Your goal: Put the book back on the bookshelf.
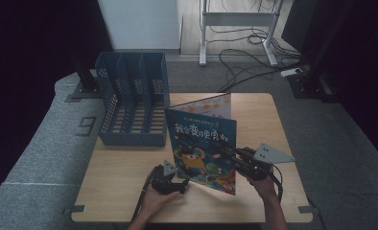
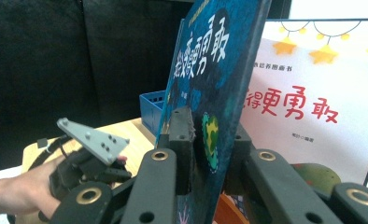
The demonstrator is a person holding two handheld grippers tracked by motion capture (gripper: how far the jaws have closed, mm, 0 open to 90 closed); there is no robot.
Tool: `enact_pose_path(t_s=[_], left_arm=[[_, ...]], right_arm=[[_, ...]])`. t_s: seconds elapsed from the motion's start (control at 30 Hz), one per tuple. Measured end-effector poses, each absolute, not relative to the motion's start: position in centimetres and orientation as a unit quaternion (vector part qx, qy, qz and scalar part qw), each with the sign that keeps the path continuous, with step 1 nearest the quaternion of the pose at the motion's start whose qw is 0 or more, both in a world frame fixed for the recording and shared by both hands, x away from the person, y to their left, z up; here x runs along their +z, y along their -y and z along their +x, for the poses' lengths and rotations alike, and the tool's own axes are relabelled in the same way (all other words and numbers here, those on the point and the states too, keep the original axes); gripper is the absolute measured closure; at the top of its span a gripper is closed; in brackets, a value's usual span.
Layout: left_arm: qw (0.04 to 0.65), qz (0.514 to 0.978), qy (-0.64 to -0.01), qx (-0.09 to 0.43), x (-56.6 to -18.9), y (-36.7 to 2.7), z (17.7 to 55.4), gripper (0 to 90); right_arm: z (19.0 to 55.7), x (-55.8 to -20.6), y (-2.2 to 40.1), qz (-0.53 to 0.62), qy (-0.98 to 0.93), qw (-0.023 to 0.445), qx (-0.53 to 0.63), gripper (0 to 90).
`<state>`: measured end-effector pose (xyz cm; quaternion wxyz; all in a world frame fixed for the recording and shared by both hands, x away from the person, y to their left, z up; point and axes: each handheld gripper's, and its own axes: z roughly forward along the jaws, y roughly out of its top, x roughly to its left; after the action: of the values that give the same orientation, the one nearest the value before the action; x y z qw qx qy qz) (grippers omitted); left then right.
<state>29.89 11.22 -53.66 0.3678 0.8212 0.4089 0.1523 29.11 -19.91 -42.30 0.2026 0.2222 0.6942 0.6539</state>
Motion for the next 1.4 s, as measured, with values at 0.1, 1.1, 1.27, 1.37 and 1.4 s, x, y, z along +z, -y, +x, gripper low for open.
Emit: enact_pose_path(t_s=[0.1,1.1,1.27,1.37,1.4], left_arm=[[0.386,0.812,-0.408,0.157,-52.6,-11.9,29.9,18.6],[0.482,0.790,-0.334,0.179,-44.5,-11.3,32.1,19.2],[0.484,0.791,-0.328,0.179,-44.2,-11.2,32.1,21.6],[0.486,0.792,-0.322,0.179,-44.1,-11.0,32.0,23.5],[0.487,0.792,-0.320,0.181,-44.0,-10.9,32.0,23.5]], right_arm=[[29.1,-42.4,20.0,0.224,-0.694,0.201,0.654,76.9],[29.4,-44.1,22.3,0.262,-0.699,0.197,0.635,66.6],[29.7,-44.4,22.6,0.269,-0.697,0.193,0.636,64.9],[29.8,-44.6,22.7,0.274,-0.695,0.191,0.636,63.1],[29.8,-44.6,22.7,0.274,-0.695,0.191,0.636,63.1]])
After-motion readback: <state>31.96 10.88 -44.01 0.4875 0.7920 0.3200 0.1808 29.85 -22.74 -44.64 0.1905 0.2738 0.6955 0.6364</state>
